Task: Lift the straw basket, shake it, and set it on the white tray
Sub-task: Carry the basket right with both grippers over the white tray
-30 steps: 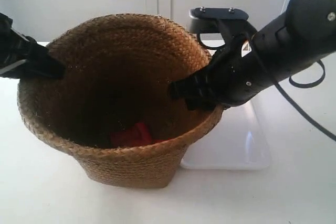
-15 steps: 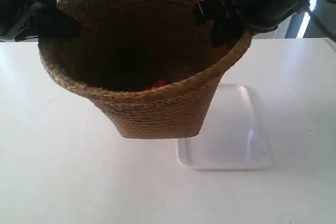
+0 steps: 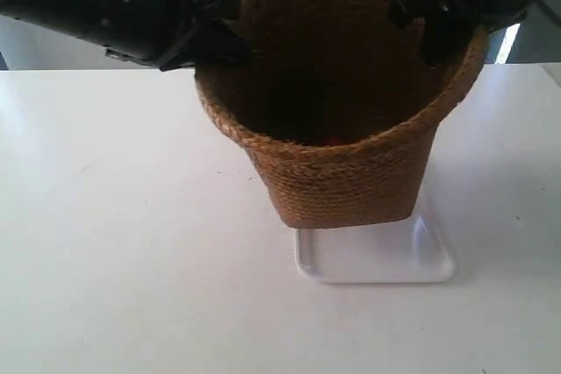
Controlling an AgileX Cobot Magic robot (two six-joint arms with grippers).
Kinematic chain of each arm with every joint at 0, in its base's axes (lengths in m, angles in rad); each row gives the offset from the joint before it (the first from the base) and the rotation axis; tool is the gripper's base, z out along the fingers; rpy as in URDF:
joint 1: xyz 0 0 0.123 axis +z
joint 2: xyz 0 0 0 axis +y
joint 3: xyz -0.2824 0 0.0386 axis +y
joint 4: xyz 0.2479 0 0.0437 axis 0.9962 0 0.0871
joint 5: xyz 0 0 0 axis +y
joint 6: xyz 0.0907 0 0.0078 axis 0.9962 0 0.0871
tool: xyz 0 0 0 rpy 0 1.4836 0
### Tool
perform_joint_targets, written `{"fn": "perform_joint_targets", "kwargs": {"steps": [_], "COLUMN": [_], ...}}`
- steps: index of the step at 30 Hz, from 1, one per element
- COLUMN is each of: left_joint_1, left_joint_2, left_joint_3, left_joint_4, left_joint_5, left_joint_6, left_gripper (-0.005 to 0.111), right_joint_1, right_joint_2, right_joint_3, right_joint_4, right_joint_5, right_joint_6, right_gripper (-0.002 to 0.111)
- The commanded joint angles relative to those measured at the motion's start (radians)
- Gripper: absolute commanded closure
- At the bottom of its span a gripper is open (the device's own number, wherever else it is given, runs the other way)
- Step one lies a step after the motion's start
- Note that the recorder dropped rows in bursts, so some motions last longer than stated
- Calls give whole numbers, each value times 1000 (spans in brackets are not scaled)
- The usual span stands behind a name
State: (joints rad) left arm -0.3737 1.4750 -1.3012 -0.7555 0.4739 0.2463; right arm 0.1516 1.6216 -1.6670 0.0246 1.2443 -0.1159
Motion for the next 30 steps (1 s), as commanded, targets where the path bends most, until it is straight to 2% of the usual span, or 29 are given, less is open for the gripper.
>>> {"fn": "perform_joint_targets", "kwargs": {"steps": [1,10,18,30], "left_joint_1": [-35,-48,-48,-48], "left_joint_2": [68,166,220,230], "left_joint_3": [-85,-185,-188,-189], "left_joint_4": [-43,-16,84,111], "left_joint_5": [44,48,66,28], "left_joint_6": [14,-4,-15,-18], "left_gripper": [107,107,107,107], "right_joint_1": [-76,-172,-172,-172], "right_joint_2": [-3,12,90,131], "right_joint_3": [-18,-18,-18,-18], "right_joint_4": [2,28,33,16], "right_joint_5": [-23,-23,-41,-79], "right_joint_6": [-41,-69,-64,-36], "right_gripper": [108,108,108,108]}}
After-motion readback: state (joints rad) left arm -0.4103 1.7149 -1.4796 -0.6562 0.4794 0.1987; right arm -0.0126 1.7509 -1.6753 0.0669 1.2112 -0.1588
